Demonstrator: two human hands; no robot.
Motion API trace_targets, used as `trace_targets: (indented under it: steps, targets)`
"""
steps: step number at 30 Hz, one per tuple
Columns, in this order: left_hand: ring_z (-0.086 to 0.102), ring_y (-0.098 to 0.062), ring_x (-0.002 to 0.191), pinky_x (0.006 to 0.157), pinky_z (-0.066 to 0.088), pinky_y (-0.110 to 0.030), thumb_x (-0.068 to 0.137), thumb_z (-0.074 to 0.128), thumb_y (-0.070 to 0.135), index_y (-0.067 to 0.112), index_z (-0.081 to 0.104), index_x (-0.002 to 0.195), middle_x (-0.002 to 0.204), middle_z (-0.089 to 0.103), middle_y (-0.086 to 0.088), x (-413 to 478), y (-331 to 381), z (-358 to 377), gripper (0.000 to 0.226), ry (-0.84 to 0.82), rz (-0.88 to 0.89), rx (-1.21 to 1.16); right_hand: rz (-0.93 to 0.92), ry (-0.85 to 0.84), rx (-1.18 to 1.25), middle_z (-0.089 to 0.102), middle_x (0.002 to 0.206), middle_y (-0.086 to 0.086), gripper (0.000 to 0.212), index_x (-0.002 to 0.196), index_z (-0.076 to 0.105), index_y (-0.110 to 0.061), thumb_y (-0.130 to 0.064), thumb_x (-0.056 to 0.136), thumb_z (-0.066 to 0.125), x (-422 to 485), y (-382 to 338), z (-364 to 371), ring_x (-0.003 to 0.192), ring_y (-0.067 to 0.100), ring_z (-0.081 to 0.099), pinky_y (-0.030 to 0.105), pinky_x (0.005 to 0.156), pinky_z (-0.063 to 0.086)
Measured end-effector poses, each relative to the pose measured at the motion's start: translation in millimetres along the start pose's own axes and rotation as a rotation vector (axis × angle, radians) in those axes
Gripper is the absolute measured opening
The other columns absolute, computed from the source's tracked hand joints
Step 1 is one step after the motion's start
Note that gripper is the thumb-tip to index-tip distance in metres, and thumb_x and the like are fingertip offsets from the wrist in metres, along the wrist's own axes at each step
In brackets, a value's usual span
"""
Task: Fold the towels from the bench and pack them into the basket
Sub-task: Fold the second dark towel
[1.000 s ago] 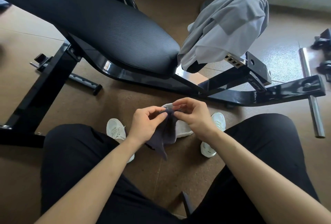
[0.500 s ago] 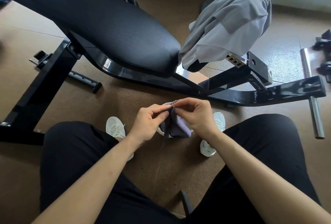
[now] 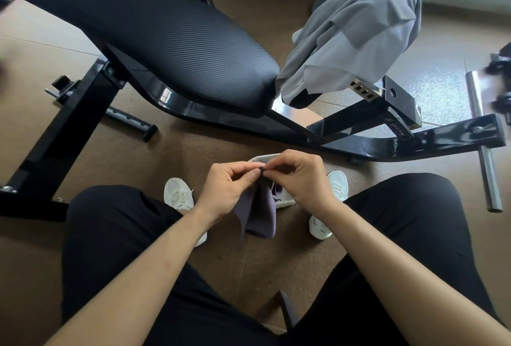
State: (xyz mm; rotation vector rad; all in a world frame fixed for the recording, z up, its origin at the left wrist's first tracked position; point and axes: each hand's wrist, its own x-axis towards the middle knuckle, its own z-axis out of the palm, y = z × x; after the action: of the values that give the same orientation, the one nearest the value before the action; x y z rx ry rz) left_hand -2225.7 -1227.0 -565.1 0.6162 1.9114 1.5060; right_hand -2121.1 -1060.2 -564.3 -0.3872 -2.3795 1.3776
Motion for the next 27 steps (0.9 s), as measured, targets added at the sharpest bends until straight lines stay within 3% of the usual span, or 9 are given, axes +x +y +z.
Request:
trace_targets:
  steps: [4,8,11,15,20,24,27]
  targets:
    - [0.071,-0.011,0.113,0.098,0.058,-0.034,0.090,0.074,0.011,0.017,0.076,0.118,0.114,0.078,0.003,-3,0,-1,0.028,-0.067,0.008,-0.005,0.004,0.010,-0.055,0.068,0.077,-0.013,0.016,0.085,0.073,-0.025,-0.016,0.081,0.085,-1,0,1,0.070,-0.001,0.065,0.012,0.065,0.049]
    - [0.072,-0.013,0.112,0.097,0.059,-0.039,0.090,0.075,0.011,0.012,0.077,0.116,0.112,0.078,0.001,0,-2,-5,0.027,-0.062,0.039,0.022,0.089,-0.029,-0.050,0.070,0.074,-0.011,0.014,0.086,0.070,-0.029,-0.025,0.083,0.083,-1,1,1,0.066,0.003,0.066,0.017,0.062,0.052]
    - [0.072,-0.014,0.110,0.095,0.059,-0.033,0.093,0.070,0.008,0.015,0.079,0.111,0.108,0.079,0.001,2,-3,-8,0.021,-0.049,0.066,0.024,0.135,-0.108,0.000,0.073,0.080,-0.008,0.016,0.089,0.069,-0.028,-0.024,0.084,0.083,1,3,-2,0.066,0.005,0.066,0.022,0.062,0.054]
    - [0.070,-0.013,0.106,0.086,0.056,-0.023,0.098,0.062,0.006,0.026,0.075,0.103,0.101,0.077,0.007,5,-2,-11,0.024,0.046,0.087,0.003,0.205,-0.234,-0.039,0.072,0.087,-0.006,0.024,0.098,0.069,-0.025,-0.015,0.081,0.083,0,5,-5,0.064,0.003,0.062,0.023,0.059,0.054]
    - [0.069,-0.019,0.104,0.087,0.057,-0.030,0.103,0.056,0.011,0.021,0.068,0.110,0.104,0.072,-0.001,12,-9,-27,0.018,0.192,0.061,-0.018,0.267,-0.319,-0.167,0.067,0.078,-0.015,0.017,0.093,0.073,-0.024,-0.013,0.083,0.082,4,13,-13,0.066,-0.012,0.059,0.008,0.060,0.044]
    - [0.068,-0.022,0.103,0.089,0.057,-0.036,0.104,0.055,0.012,0.027,0.067,0.106,0.104,0.072,-0.002,15,-15,-37,0.019,0.276,0.056,-0.021,0.335,-0.432,-0.259,0.066,0.073,-0.018,0.008,0.092,0.077,-0.022,-0.017,0.085,0.079,6,20,-17,0.067,-0.002,0.063,0.012,0.060,0.047]
    - [0.067,-0.020,0.101,0.089,0.055,-0.034,0.105,0.054,0.014,0.029,0.066,0.104,0.101,0.070,0.000,15,-18,-44,0.020,0.336,0.073,-0.028,0.352,-0.534,-0.314,0.073,0.081,-0.010,0.010,0.093,0.079,-0.024,-0.017,0.087,0.076,4,27,-15,0.075,0.008,0.066,0.025,0.071,0.057]
